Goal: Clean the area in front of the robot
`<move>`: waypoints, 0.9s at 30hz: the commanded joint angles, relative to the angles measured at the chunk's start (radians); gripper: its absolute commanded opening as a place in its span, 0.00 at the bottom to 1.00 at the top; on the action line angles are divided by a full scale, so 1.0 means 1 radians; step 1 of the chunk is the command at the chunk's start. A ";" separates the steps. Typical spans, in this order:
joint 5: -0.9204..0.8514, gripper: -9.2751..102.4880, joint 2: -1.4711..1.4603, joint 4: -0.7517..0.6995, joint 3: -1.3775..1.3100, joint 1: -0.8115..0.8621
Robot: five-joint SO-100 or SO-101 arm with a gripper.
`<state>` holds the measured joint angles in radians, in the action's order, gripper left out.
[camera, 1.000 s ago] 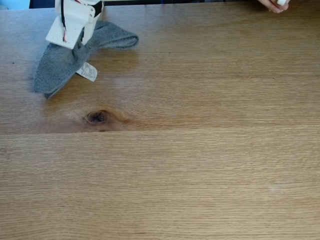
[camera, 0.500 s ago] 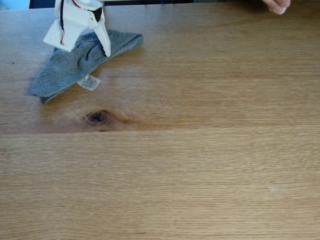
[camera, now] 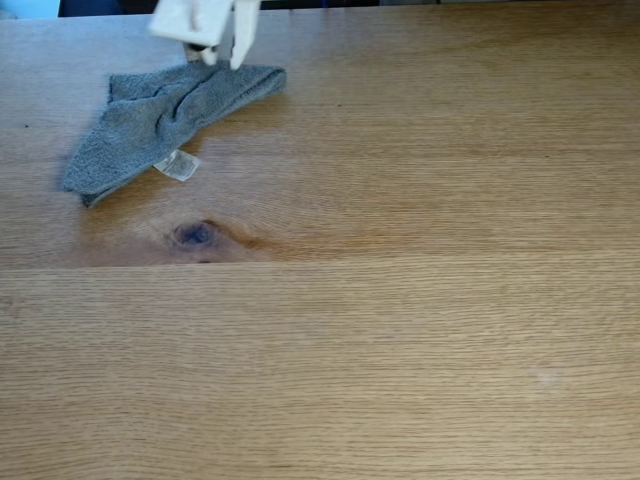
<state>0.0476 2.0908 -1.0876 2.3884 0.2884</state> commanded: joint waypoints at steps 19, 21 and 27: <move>0.077 0.08 1.039 0.064 0.822 -0.365; 0.064 0.08 1.075 0.055 0.907 -0.364; 0.095 0.08 1.157 -0.147 0.976 -0.420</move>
<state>0.1350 3.1922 -1.1674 3.2490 -0.0982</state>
